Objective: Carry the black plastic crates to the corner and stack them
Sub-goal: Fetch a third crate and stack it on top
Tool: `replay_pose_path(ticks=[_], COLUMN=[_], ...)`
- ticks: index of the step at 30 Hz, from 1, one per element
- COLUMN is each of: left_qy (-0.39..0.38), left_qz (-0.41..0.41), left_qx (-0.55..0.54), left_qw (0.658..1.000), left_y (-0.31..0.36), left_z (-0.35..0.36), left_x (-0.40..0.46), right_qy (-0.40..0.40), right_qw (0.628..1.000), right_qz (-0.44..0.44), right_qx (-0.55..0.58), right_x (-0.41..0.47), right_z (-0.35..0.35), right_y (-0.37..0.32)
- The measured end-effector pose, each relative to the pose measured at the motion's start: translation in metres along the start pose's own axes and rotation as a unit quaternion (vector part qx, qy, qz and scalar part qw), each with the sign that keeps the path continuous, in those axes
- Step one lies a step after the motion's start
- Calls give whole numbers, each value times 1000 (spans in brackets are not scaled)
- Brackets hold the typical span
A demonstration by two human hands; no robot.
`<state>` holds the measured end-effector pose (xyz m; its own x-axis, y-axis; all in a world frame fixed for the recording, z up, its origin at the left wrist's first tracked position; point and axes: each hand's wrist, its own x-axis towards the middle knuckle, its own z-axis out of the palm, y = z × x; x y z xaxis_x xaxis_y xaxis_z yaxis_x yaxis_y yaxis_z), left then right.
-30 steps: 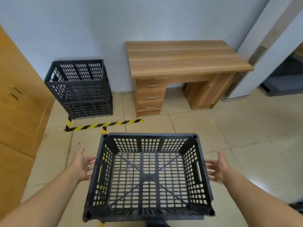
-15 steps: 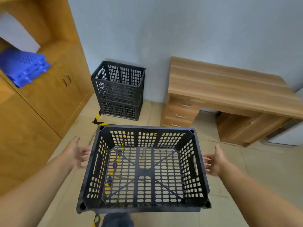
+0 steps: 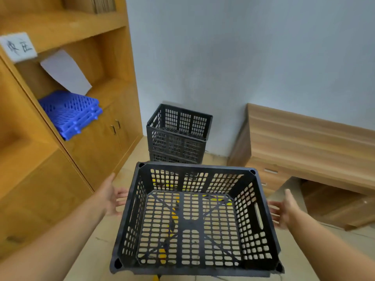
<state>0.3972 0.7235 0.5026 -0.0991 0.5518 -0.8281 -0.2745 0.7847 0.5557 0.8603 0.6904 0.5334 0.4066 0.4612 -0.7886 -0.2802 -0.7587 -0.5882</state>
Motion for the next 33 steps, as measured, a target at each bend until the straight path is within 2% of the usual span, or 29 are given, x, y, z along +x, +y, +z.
replay_pose_path(ticks=[6,12,25,33], left_qy=[15,42,86,78], left_qz=[5,31,44,52], left_qx=[-3,1,-54,-67], left_qw=[1000,999,994,993], left_y=[77,143,296,370], left_z=[-25,-21,31,63], left_x=[38,67,142,178], right_qy=[2,2,-54,-71], right_qw=[1000,999,997,994], right_qz=[-4,11,15,1], right_qx=[25,48,55,80], right_x=[4,26,112,150], right_z=[71,131,224,254], right_y=[-40,-91,-248,-326])
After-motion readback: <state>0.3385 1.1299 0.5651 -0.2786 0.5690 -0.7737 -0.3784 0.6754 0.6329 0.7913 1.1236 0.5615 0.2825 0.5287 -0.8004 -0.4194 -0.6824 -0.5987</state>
